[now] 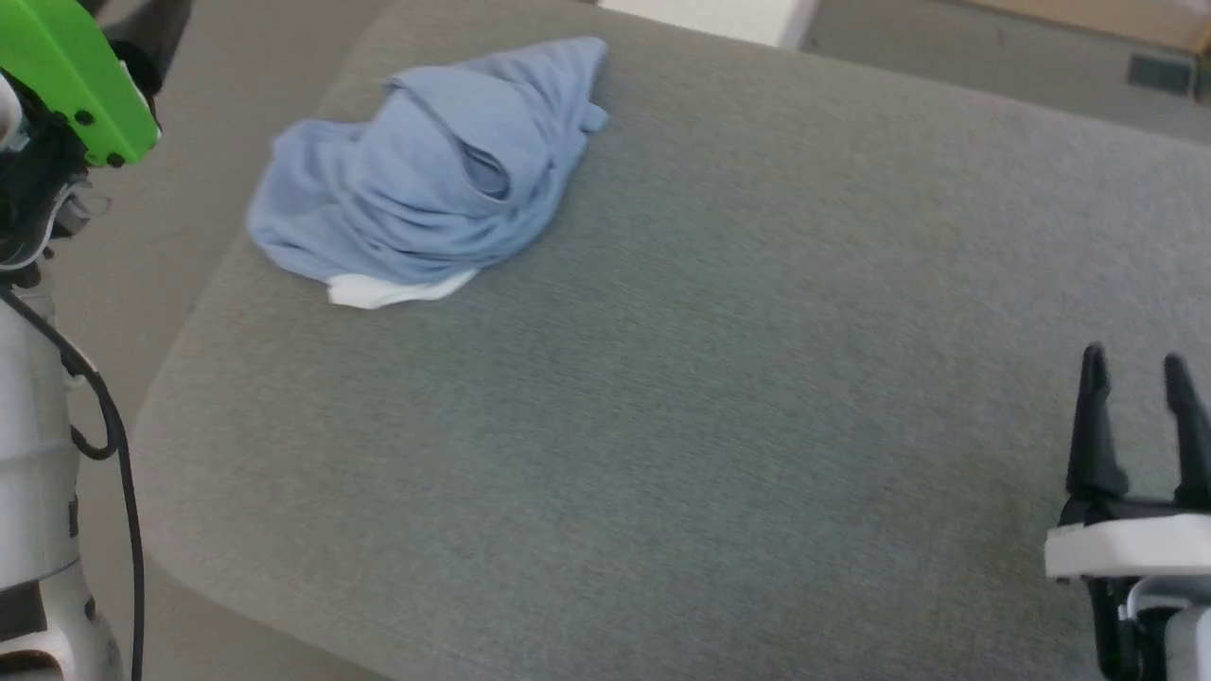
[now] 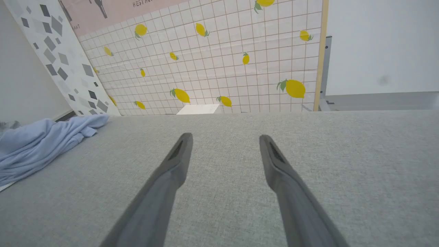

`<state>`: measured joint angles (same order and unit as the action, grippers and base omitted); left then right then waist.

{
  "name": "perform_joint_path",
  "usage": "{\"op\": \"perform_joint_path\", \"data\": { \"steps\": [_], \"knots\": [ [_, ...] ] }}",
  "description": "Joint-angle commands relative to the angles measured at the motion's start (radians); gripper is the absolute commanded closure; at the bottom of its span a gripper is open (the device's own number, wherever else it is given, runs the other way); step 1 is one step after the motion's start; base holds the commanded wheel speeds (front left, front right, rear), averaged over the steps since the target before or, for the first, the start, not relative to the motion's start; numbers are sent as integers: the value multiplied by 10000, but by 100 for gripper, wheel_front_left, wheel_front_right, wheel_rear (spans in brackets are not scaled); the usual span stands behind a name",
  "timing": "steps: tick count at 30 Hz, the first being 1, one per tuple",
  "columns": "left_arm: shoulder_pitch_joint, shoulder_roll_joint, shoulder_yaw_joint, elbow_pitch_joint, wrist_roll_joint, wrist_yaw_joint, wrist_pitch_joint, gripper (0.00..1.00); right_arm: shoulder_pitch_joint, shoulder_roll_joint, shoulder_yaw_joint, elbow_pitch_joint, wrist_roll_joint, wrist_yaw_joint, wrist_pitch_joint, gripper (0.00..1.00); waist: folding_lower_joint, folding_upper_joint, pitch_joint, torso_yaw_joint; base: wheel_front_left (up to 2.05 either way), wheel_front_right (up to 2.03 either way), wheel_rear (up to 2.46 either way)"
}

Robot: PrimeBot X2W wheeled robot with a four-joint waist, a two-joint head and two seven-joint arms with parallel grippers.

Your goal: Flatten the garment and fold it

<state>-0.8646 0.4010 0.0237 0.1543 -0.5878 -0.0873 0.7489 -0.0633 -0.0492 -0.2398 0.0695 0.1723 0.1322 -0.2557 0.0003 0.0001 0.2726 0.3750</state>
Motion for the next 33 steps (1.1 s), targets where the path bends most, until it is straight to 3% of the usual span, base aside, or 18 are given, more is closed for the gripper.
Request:
{"op": "perform_joint_path", "data": {
  "steps": [1, 10, 14, 23, 28, 29, 30, 33],
  "knots": [
    [-163, 4, 11, 201, -157, -13, 152, 0, -224, -10, -55, -256, -195, -15, -61, 0, -3, -1, 973, -973, 0, 0, 0],
    [-249, -122, 11, 1365, -930, 102, 1257, 0, -385, -10, -4, -1471, -868, -15, -61, 0, -3, -1, 1899, -1617, 0, 0, 0],
    [-171, -128, 52, 1886, -1063, 477, 1770, 0, -368, -10, 50, -1723, -987, -15, 10, 0, -3, -1, 2218, -1855, 0, 0, 0],
    [275, -53, 430, 2787, -1065, 1375, 1876, 0, -207, -10, 179, -2165, -1075, -15, 199, 0, -3, -1, 2654, -2533, 0, 0, 0],
    [539, -30, 619, 3385, -1008, 2171, 2135, 0, -139, -10, 118, -2513, -1206, -15, 344, 0, -3, -1, 2714, -2774, 0, 0, 0],
    [606, 13, 575, 3442, -940, 2212, 2160, 39, -130, -10, 93, -2557, -1228, -15, 373, 0, -3, -1, 2700, -2805, 0, 0, 0],
    [678, 39, 554, 3481, -908, 2205, 2129, 100, -114, -10, 71, -2611, -1252, -15, 416, 0, -3, -1, 2689, -2836, 0, 0, 0],
    [799, -6, 557, 3548, -1006, 2080, 2089, 100, -88, -10, 36, -2765, -1282, -15, 521, 0, -3, -1, 2643, -2885, 0, 0, 0]
  ]
}}
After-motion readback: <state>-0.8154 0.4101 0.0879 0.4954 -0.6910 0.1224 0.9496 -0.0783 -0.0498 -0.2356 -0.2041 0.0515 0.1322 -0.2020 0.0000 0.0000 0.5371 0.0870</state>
